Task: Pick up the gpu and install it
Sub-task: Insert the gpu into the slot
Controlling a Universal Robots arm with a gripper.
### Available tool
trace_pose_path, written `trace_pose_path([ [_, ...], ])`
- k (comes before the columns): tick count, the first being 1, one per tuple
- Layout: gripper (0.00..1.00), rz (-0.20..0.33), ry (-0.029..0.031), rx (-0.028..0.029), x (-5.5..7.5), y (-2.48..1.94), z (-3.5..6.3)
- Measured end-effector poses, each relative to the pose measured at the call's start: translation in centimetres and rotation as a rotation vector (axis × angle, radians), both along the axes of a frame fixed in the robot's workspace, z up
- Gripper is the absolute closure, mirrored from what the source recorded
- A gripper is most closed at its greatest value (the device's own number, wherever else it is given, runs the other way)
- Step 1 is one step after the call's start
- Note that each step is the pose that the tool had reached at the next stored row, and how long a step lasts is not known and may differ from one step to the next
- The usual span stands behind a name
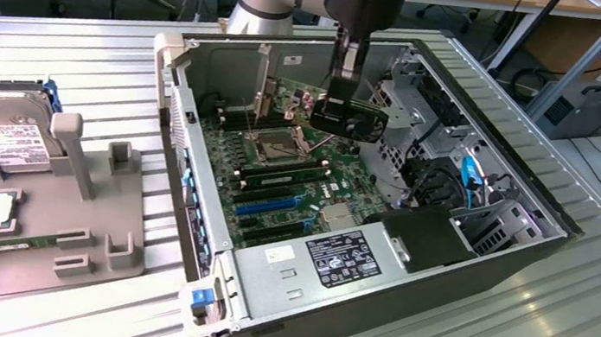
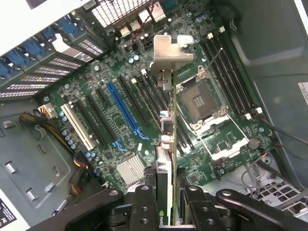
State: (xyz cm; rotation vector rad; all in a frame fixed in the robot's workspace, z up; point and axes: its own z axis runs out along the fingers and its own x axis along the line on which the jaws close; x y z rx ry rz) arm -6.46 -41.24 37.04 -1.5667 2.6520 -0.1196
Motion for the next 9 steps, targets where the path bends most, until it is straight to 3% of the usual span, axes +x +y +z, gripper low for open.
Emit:
trace_pose_path([
  [9,0.73,0.047,0.0000,-0.0025,0.00,0.00,-0.01],
])
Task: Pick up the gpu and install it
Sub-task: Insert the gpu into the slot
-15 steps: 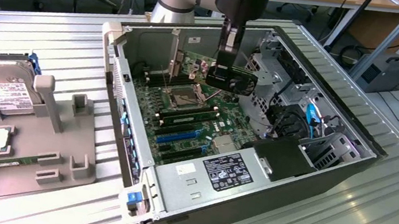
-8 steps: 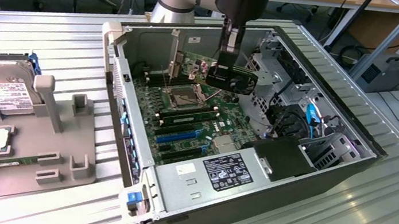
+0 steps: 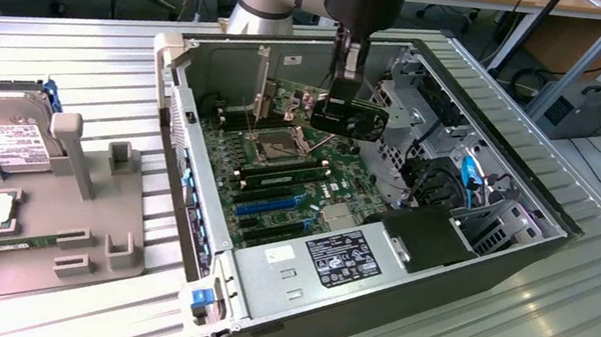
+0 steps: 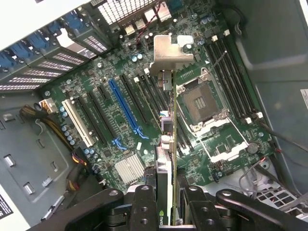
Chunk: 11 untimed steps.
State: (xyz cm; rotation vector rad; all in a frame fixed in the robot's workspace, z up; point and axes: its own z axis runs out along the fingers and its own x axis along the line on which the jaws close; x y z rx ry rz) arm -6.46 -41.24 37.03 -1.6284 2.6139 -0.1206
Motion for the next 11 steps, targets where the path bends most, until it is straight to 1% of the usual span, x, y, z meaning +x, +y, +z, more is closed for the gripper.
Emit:
trace_pose_path([
  [9,0.73,0.039,0.0000,-0.0020,0.00,0.00,-0.01],
  [11,0.73,0.056,0.0000,-0.0028,0.00,0.00,-0.01],
])
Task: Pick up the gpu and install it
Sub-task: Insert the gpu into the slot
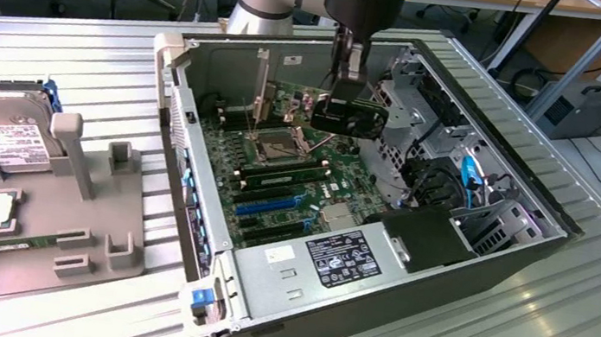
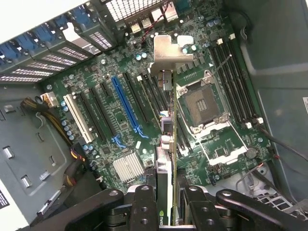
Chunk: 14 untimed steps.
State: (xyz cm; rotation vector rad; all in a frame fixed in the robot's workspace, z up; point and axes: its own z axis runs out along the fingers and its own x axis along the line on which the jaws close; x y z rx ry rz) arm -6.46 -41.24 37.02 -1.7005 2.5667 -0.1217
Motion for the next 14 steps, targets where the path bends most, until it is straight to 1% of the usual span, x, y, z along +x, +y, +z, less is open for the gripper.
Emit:
trace_pose_path([
  [14,0.73,0.081,0.0000,-0.0034,0.00,0.00,-0.01],
])
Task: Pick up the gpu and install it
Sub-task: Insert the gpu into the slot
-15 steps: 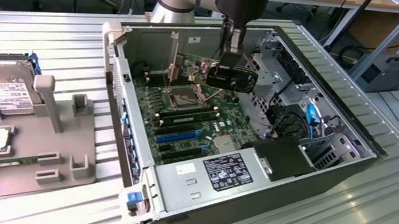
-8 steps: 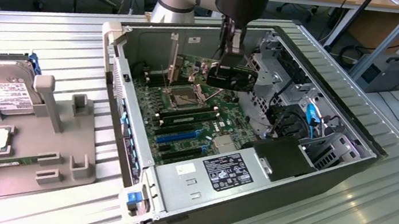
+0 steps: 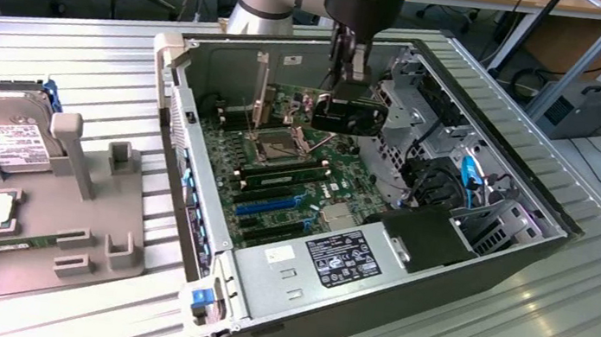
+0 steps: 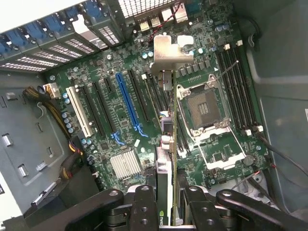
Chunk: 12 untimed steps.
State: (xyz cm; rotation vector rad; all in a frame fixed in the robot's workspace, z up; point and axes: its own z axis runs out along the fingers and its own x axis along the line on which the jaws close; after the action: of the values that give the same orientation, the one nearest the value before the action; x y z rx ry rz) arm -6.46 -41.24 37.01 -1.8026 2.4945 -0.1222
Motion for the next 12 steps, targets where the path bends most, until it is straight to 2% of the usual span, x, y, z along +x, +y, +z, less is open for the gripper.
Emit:
trace_pose_path([
  [12,0.73,0.061,-0.0001,-0.0015,0.00,0.00,-0.01],
])
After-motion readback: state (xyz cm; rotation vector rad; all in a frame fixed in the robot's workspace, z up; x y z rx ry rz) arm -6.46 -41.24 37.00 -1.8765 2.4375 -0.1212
